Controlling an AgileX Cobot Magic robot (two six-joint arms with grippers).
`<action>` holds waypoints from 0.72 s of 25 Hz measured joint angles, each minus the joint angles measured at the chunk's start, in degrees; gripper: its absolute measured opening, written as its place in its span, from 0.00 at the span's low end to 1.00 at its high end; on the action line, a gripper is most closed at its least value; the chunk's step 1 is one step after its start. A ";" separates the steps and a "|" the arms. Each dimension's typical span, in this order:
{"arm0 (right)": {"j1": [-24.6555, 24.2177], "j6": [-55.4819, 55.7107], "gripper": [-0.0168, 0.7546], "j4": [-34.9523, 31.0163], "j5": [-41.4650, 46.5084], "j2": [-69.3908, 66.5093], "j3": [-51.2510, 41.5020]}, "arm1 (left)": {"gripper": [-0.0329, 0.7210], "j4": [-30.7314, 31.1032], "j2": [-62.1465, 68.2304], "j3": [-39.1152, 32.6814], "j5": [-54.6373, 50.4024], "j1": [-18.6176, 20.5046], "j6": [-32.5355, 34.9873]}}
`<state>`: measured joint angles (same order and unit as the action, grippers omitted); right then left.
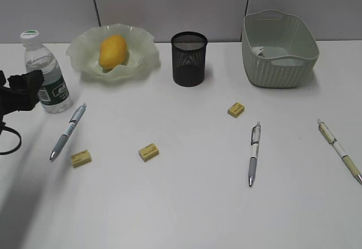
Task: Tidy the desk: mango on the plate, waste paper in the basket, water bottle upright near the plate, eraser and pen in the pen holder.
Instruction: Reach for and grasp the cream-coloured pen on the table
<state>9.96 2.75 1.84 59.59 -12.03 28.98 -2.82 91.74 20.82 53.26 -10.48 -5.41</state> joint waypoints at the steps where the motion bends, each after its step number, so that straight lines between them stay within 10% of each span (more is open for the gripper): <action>1: 0.00 0.00 0.78 0.00 0.00 0.00 0.00 | 0.84 0.70 -2.75 1.00 -6.29 0.00 0.00; 18: 0.00 0.00 0.76 0.05 0.05 0.00 0.00 | 0.82 3.45 -16.94 31.81 -107.01 0.00 0.28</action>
<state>9.96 2.75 1.89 59.63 -12.03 28.98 0.64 74.80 52.63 -53.74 -10.48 -5.13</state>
